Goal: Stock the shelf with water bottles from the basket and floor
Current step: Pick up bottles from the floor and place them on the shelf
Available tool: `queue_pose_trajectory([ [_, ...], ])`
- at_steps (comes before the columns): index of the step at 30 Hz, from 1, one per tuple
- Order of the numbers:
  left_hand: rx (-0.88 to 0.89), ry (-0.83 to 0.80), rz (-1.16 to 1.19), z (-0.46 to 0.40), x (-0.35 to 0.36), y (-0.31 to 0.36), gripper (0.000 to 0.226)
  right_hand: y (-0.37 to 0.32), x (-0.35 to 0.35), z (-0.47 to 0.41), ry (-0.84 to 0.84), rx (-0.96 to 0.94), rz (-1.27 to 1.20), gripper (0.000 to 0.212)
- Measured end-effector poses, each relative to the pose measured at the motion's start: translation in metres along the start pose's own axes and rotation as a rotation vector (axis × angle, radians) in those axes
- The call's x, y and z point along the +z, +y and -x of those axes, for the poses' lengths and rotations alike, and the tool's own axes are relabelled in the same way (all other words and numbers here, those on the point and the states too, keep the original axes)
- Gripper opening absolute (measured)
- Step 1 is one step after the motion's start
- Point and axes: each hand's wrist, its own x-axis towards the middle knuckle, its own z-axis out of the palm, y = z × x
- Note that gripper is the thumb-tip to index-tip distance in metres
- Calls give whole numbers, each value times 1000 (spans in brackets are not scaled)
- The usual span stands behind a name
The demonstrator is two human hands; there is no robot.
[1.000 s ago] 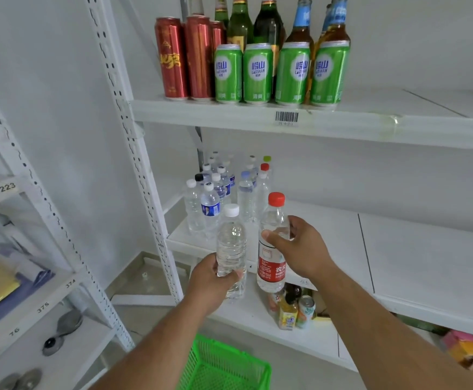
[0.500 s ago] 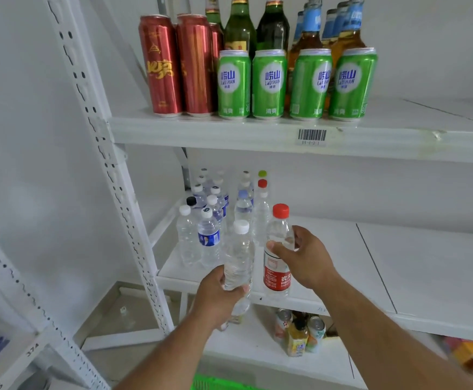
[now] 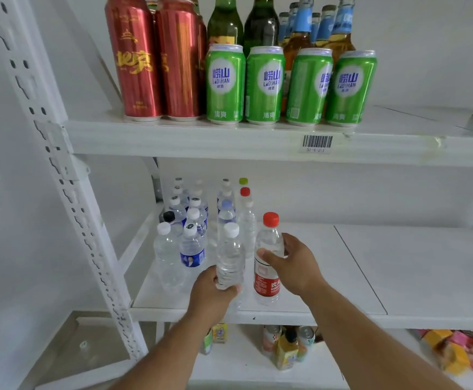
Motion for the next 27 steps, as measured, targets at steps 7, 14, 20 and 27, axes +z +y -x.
queue_pose_trajectory([
  [7, -100, 34, 2, -42, 15, -6, 34, 17, 17, -51, -43, 14, -29, 36],
  [14, -198, 103, -36, -80, 29, -21, 35, 35, 36, -98, -109, 47, -5, 40],
  [20, -210, 150, -38, -106, 38, -31, 38, 47, 50, -120, -146, 74, -20, 41],
  [27, -195, 179, 13, -132, 45, -36, 48, 53, 58, -134, -151, 93, -55, 39],
])
